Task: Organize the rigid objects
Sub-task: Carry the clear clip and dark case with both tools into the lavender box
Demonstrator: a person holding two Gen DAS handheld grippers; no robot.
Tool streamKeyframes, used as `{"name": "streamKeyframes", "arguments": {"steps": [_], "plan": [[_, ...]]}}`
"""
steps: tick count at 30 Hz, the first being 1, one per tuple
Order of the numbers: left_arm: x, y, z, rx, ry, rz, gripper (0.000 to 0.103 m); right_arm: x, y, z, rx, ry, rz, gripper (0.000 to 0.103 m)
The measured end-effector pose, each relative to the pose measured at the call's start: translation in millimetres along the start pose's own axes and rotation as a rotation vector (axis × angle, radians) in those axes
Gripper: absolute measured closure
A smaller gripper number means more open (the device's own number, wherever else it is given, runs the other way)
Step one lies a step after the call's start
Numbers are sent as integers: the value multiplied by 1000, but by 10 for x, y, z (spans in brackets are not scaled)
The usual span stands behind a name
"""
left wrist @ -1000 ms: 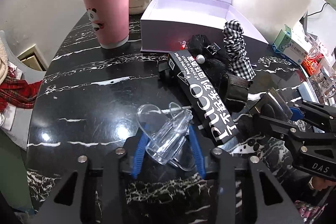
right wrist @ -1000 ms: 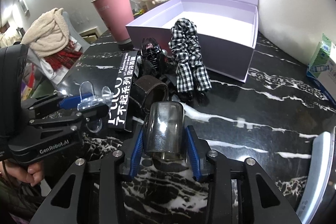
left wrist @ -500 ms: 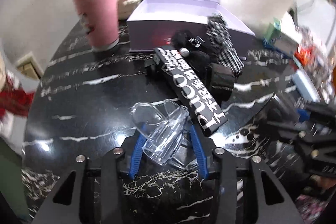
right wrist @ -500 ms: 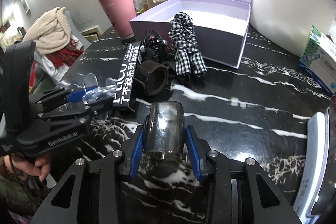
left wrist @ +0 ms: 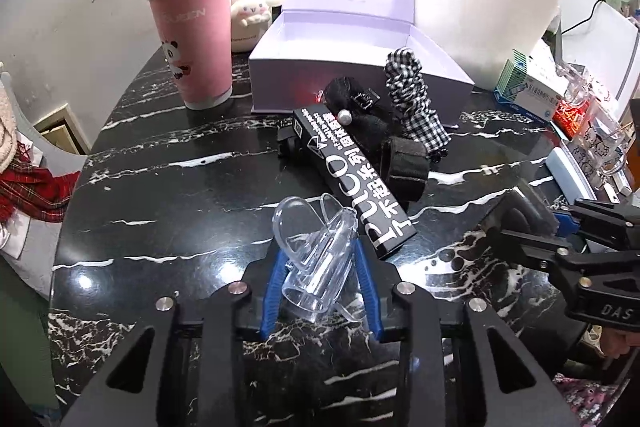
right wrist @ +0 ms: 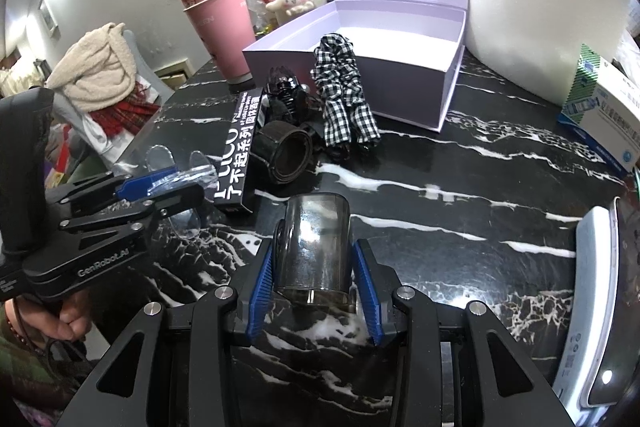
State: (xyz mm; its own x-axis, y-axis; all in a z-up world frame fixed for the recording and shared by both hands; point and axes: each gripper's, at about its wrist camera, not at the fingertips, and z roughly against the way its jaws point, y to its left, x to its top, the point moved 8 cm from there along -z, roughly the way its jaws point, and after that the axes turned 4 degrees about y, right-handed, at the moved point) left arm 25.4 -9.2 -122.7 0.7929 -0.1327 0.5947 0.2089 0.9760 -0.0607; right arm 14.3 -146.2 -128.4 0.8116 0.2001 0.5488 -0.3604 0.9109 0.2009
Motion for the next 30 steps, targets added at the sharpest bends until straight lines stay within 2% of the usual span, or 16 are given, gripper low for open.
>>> {"name": "streamKeyframes", "arguments": {"steps": [10,21,30], "plan": [[151,22,289,12,-56,-2,69,63,-47,92,4,-24,3,64],[342,-96,415,-29,-96,-8,69,219,-91,270,13,-64,34,65],[650,-239,481,-48,-142,-35,69,386,-187,438,3,-95,57,65]]}}
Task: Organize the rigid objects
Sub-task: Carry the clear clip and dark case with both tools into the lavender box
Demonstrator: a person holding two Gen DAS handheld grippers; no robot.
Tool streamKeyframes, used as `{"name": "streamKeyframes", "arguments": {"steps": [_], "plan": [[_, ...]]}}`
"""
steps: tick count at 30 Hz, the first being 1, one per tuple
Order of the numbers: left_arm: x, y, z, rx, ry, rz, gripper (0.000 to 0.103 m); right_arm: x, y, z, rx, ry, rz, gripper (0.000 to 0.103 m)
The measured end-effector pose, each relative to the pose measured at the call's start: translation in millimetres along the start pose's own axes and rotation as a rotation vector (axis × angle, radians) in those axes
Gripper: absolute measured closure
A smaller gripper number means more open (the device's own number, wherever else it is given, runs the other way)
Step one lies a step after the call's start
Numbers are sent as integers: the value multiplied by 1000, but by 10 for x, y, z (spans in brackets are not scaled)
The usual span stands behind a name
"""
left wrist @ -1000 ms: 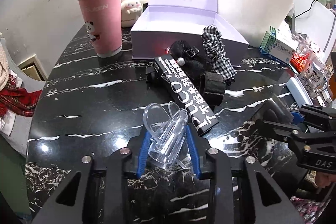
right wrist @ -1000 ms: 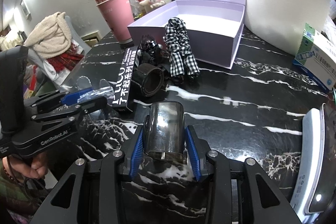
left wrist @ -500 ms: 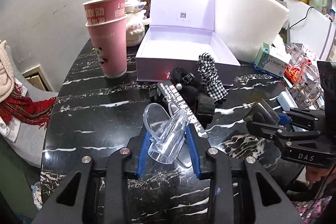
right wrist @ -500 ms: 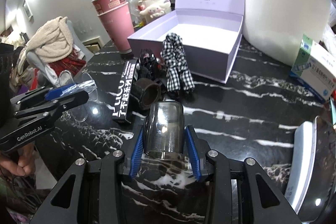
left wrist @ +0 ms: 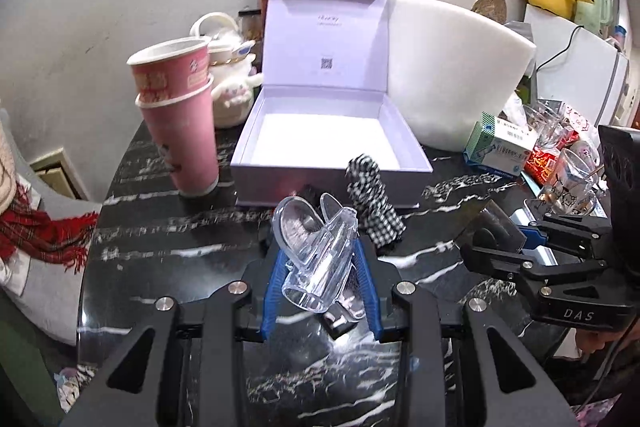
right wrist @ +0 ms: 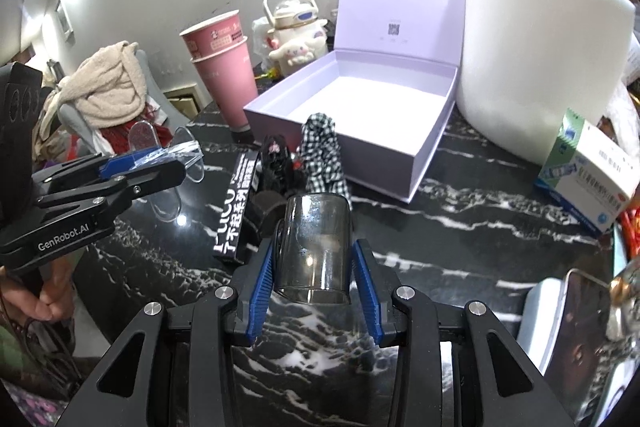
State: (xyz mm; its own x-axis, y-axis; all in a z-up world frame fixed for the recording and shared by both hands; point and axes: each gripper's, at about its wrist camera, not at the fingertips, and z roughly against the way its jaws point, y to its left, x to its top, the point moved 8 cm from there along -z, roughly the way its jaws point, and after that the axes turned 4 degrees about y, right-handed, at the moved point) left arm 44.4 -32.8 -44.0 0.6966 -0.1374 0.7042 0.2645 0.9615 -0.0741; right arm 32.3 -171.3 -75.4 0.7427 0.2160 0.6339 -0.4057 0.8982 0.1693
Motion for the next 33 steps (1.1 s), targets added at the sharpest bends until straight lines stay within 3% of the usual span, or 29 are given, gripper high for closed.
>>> {"name": "streamKeyframes", "arguments": {"steps": [16,33], "plan": [[407,-202,-139,-42,-18,-51,69,443,-147,139,-8,-43,58,65],[884,-155,-510,-88,-12,-83,69,949,-296,-58,-20,-45,66,65]]}}
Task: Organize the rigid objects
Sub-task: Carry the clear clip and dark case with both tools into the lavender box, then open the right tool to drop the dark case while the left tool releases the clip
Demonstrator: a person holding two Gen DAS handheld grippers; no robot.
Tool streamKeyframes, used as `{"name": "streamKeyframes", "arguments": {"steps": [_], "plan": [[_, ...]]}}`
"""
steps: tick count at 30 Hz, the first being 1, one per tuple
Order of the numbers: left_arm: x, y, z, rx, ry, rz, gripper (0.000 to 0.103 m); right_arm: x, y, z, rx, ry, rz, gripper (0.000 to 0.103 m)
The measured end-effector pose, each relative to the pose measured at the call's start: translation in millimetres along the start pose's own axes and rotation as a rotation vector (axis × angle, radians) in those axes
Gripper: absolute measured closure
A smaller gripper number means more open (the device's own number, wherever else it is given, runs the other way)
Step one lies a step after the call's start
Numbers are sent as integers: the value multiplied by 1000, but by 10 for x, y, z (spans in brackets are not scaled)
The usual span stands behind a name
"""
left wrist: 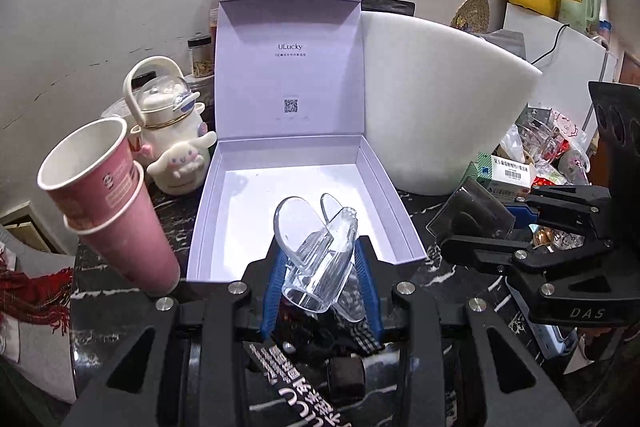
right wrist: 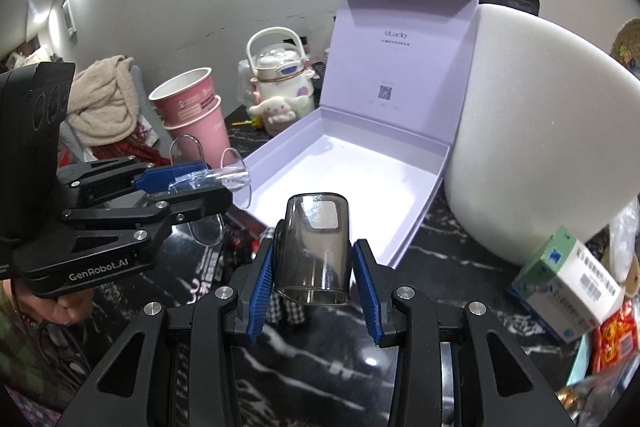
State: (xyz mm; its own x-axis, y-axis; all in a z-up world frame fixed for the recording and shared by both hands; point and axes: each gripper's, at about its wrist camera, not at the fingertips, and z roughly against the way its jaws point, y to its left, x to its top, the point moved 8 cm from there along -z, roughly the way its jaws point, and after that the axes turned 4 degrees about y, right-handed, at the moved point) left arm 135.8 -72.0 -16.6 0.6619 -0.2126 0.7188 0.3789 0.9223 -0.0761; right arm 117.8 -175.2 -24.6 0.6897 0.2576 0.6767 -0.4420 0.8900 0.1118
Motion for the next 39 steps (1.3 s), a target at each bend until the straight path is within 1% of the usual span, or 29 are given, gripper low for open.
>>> {"name": "streamKeyframes", "arguments": {"steps": [9,14,19,25,29,35,39], "plan": [[283,76,-284,-13,3,-29,69,278,-167,-208,-19,3,5,65],[423,131,-470,-27,24,-42,69,418,-207,-343,-34,15,23,65],[543,209,-620,-12,31,-66,69,547,-224,-501,-41,24,37,65],[697,367,-827,3,39,-50,69,697,-266,-674,-50,31,58,65],[776,466,-986,21,48,-42,69,782,-334,-812,-61,35,65,65],[804,502,-1252,54,87,-67,69,867,-458,-1078,-84,54,75,65],[772,489,-1433,45,123,-68,69,881,-519,-1238,-94,75,85,65]]}}
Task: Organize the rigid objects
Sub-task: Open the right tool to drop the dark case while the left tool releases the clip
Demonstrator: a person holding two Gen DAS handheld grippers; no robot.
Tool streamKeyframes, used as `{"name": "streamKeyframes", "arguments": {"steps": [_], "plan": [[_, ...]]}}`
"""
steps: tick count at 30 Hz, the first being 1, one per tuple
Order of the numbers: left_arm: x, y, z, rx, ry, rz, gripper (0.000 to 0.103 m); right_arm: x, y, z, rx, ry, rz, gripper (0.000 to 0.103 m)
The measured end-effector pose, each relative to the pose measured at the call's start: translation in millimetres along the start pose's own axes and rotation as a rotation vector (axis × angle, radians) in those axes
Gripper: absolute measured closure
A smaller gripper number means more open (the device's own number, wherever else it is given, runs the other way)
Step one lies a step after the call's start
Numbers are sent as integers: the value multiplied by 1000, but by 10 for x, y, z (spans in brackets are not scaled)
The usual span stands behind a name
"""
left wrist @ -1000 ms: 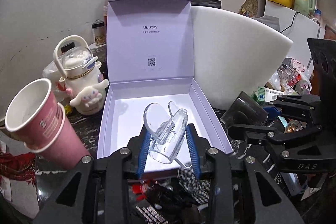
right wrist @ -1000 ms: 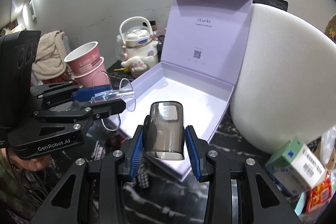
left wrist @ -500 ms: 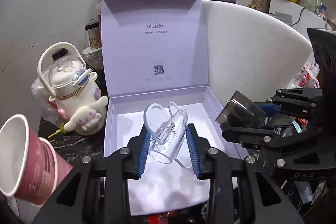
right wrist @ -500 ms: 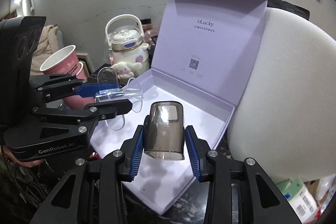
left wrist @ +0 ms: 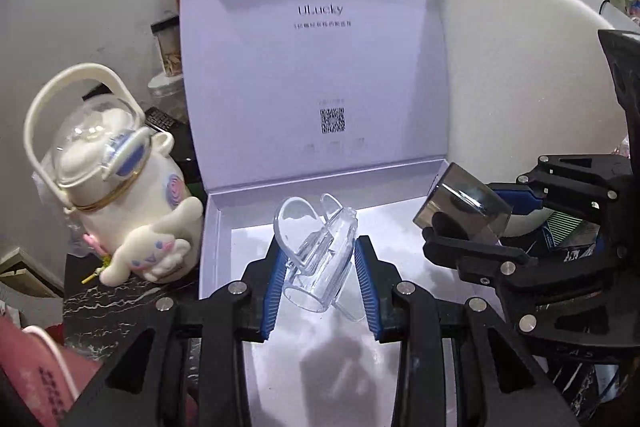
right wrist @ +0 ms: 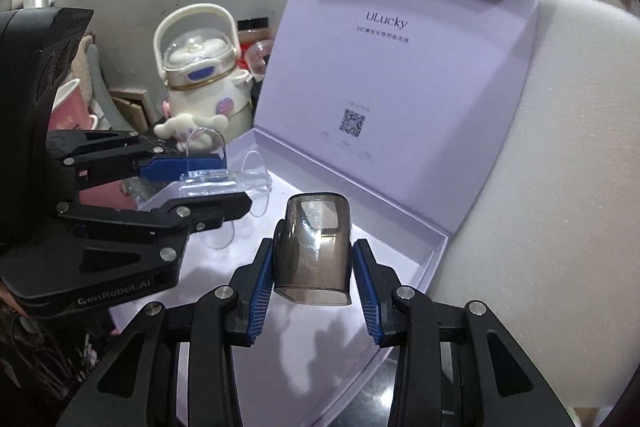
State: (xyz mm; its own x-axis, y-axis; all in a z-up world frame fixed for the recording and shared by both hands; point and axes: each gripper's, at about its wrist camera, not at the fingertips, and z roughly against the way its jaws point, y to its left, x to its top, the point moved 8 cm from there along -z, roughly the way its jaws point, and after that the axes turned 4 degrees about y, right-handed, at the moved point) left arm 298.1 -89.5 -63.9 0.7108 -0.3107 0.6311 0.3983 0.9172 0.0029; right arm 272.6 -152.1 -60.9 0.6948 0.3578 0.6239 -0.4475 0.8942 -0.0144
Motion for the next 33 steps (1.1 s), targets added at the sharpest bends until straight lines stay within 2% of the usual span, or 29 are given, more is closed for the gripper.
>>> {"name": "streamKeyframes", "arguments": {"steps": [4,8,12,16,18,20,23,28,33], "plan": [[18,11,-169,-2,34,7,69,12,-36,-101,3,11,8,65],[59,21,-212,12,34,6,69,37,-68,-176,-7,17,12,64],[82,94,-213,76,42,32,69,25,-112,-220,-19,27,2,64],[95,103,-243,81,61,50,69,23,-136,-193,-37,21,2,64],[110,115,-252,108,66,57,69,23,-152,-162,-53,16,4,59],[126,132,-259,133,75,49,69,39,-159,-121,-75,0,10,49],[123,103,-240,116,76,45,69,35,-164,-48,-90,-9,16,44],[108,103,-214,103,95,48,68,23,-164,13,-100,-10,12,43],[103,72,-92,110,80,42,68,35,-174,62,-109,-13,3,41]]}}
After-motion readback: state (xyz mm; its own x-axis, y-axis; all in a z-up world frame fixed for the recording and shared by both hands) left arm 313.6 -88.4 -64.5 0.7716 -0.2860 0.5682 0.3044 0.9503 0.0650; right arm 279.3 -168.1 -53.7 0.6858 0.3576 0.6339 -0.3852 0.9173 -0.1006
